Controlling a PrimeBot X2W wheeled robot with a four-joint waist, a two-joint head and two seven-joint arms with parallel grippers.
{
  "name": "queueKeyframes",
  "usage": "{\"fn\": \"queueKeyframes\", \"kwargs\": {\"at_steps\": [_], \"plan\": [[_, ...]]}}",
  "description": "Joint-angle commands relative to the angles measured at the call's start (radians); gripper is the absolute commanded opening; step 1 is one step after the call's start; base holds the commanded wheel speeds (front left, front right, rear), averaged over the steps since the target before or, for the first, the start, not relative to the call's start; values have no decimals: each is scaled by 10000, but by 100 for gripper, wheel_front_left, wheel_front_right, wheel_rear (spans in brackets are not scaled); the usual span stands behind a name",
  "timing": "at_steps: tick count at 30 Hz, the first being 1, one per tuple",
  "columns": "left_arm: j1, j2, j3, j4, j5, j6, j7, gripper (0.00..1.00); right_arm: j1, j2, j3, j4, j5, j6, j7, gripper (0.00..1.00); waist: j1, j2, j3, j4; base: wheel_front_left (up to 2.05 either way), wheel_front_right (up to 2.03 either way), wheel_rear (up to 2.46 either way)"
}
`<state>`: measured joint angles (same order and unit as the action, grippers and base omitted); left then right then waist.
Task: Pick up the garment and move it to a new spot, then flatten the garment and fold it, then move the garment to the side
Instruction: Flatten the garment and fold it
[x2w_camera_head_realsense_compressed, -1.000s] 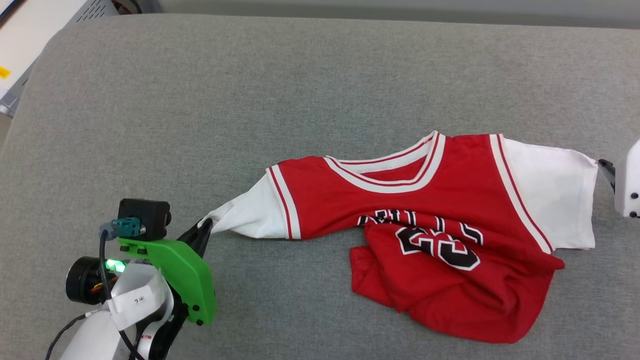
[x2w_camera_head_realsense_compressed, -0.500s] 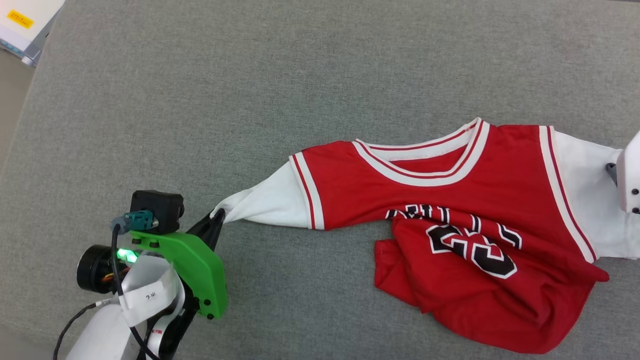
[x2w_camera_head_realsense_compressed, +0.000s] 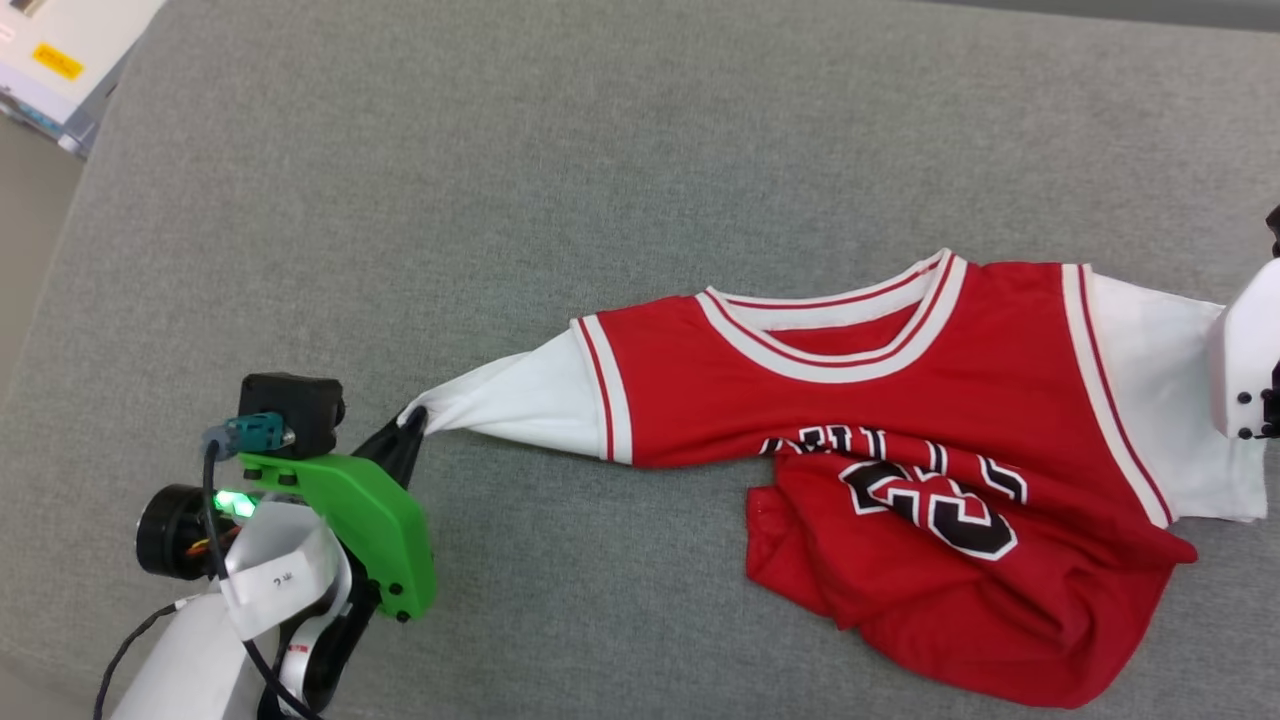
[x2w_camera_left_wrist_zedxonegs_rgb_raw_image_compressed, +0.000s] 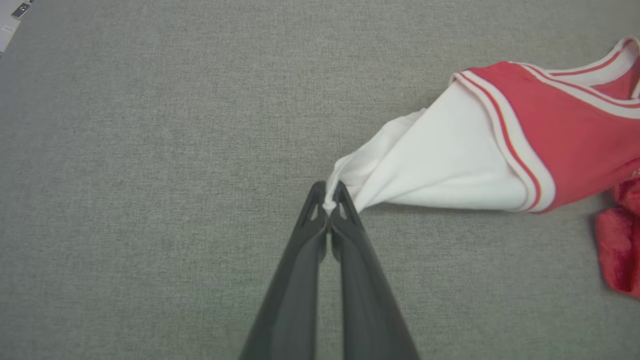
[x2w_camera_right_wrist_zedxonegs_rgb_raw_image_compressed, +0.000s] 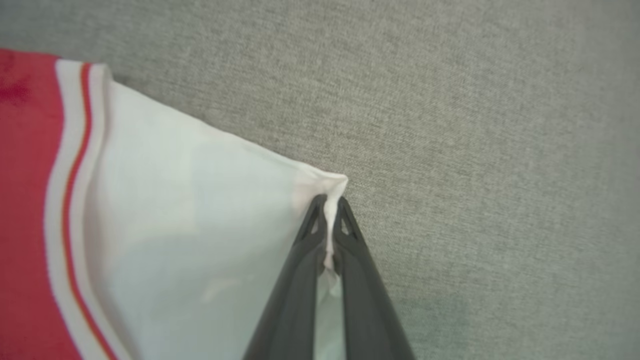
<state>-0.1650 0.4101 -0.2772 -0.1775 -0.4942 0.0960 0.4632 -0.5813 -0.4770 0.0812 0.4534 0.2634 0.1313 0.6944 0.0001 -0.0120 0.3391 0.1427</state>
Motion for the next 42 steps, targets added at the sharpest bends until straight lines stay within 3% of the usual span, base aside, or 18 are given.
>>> {"fn": "queueKeyframes", "kwargs": {"at_steps": [1,12,22,32,42], "plan": [[-124,26,155,86,-71,109,-151,0,9,-55,48,41,86,-6,-282,0,-1,120,-536,-180,0,0,0],[-238,445,928,90,-10,396,-684,0,-16,-602,206,-1498,1060,-6,-1798,0,-1,120,-2222,-820,0,0,0],[-980,1030,1791,-532,14,612,-820,0,-371,-905,-105,-3047,1429,-6,-2663,0,-1,120,-3123,-1251,0,0,0],[-2308,1624,2510,-976,-45,549,-952,0,-1061,-885,-380,-3944,1533,-6,-3147,0,-1,120,-3168,-1403,0,0,0],[-4102,2194,2488,-592,-277,-62,-679,0,-2066,-899,-386,-4029,1487,-6,-3215,0,-1,120,-2259,-1483,0,0,0]]}}
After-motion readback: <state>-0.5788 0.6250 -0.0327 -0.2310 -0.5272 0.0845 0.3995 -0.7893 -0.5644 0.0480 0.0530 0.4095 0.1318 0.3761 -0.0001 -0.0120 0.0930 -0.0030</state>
